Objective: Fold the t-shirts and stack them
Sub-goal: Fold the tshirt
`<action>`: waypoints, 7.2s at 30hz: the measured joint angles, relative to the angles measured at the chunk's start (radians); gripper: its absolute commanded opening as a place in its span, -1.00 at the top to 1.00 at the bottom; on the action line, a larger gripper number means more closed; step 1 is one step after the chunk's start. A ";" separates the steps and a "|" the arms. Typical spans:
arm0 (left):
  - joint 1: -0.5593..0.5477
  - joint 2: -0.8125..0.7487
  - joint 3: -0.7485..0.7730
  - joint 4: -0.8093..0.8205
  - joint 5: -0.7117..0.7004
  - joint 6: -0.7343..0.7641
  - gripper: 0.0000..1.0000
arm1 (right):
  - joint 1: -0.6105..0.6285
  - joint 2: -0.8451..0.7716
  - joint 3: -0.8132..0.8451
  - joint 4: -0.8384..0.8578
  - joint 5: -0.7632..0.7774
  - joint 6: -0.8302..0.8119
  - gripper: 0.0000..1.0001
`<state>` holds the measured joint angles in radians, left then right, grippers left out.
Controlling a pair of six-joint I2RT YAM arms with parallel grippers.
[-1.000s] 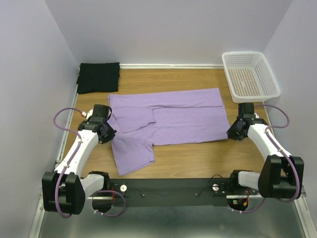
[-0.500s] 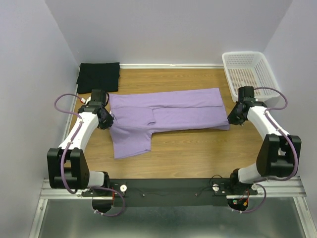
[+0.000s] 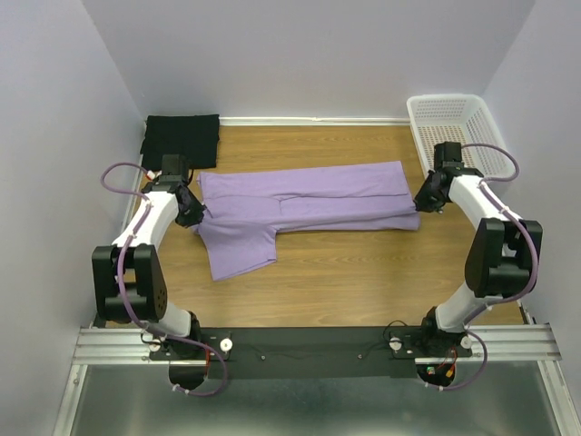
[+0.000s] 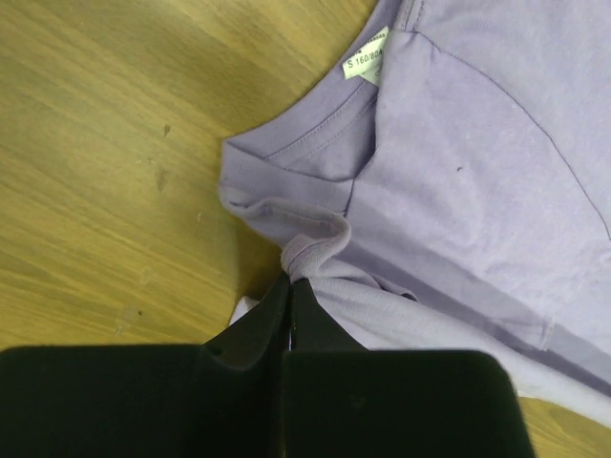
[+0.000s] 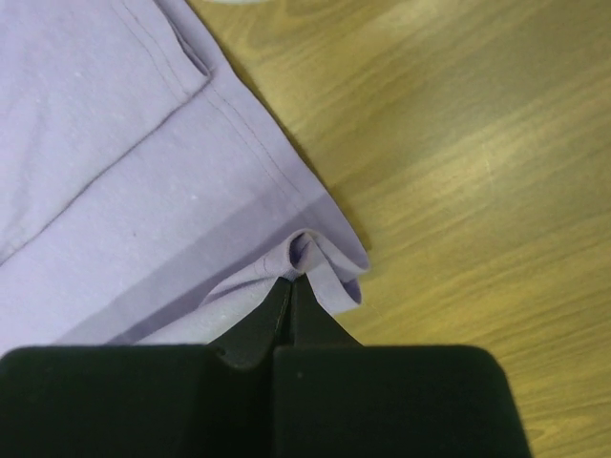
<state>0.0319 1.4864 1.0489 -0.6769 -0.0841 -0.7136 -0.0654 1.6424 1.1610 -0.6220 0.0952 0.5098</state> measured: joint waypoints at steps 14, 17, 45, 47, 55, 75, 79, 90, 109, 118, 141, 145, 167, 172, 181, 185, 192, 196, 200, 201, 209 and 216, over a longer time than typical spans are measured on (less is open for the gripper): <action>0.001 0.089 0.036 0.033 -0.004 0.055 0.94 | 0.000 0.113 0.071 0.024 -0.007 -0.035 0.99; 0.001 0.097 0.039 0.043 -0.010 0.064 0.94 | 0.000 0.128 0.091 0.029 -0.012 -0.038 0.99; 0.002 0.159 0.039 0.140 -0.035 0.106 0.19 | 0.000 0.212 0.129 0.112 -0.015 -0.064 0.14; 0.003 0.153 0.039 0.147 -0.040 0.106 -0.15 | 0.004 0.212 0.129 0.119 -0.015 -0.075 -0.02; -0.008 -0.016 0.027 0.168 -0.092 0.127 -0.81 | 0.107 0.075 0.101 0.132 -0.013 -0.115 -0.48; -0.265 -0.218 -0.362 0.100 -0.092 -0.040 -0.59 | 0.784 0.114 -0.113 0.460 -0.315 0.100 -0.32; -0.272 -0.217 -0.372 0.098 -0.077 -0.070 -0.50 | 0.830 0.200 -0.067 0.495 -0.327 0.137 -0.29; -0.285 -0.181 -0.392 0.093 -0.026 -0.113 -0.15 | 0.881 0.315 0.035 0.537 -0.339 0.182 -0.23; -0.296 -0.151 -0.388 0.117 -0.015 -0.121 0.88 | 0.920 0.396 0.081 0.574 -0.380 0.233 0.83; -0.303 -0.145 -0.379 0.119 -0.018 -0.125 1.00 | 0.921 0.396 0.099 0.550 -0.373 0.222 0.89; -0.294 0.221 0.242 0.123 -0.279 0.107 1.00 | 0.741 0.532 0.500 0.473 -0.308 0.047 0.87; -0.289 0.267 0.293 0.166 -0.304 0.142 1.00 | 0.735 0.579 0.551 0.470 -0.306 0.013 0.86; -0.263 0.415 0.404 0.325 -0.304 0.274 1.00 | 0.733 0.639 0.602 0.471 -0.254 -0.002 0.81; -0.263 0.448 0.414 0.347 -0.300 0.291 1.00 | 0.733 0.639 0.601 0.471 -0.223 0.011 0.81; -0.263 0.500 0.444 0.377 -0.276 0.307 1.00 | 0.732 0.639 0.596 0.471 -0.188 0.025 0.70; -0.263 0.528 0.445 0.384 -0.267 0.309 0.71 | 0.732 0.639 0.593 0.471 -0.181 0.032 0.63; -0.263 0.540 0.445 0.385 -0.264 0.298 -0.30 | 0.731 0.639 0.577 0.467 -0.164 0.022 0.14; -0.262 0.503 0.443 0.379 -0.263 0.282 -0.60 | 0.728 0.632 0.557 0.465 -0.138 0.009 -0.13; -0.260 0.381 0.423 0.339 -0.278 0.231 -0.61 | 0.724 0.570 0.491 0.457 -0.095 -0.016 -0.38; -0.257 0.335 0.411 0.327 -0.284 0.211 -0.61 | 0.723 0.547 0.467 0.456 -0.088 -0.023 -0.40; -0.137 -0.034 0.043 0.307 -0.282 0.050 -0.61 | 0.626 0.213 0.161 0.467 -0.055 -0.040 -0.40; -0.014 -0.153 -0.306 0.277 -0.218 -0.013 -0.61 | 0.408 0.012 -0.116 0.462 -0.063 -0.010 -0.38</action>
<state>0.0177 1.3331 0.7433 -0.3996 -0.3019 -0.7269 0.3428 1.6543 1.0451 -0.1596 0.0326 0.4999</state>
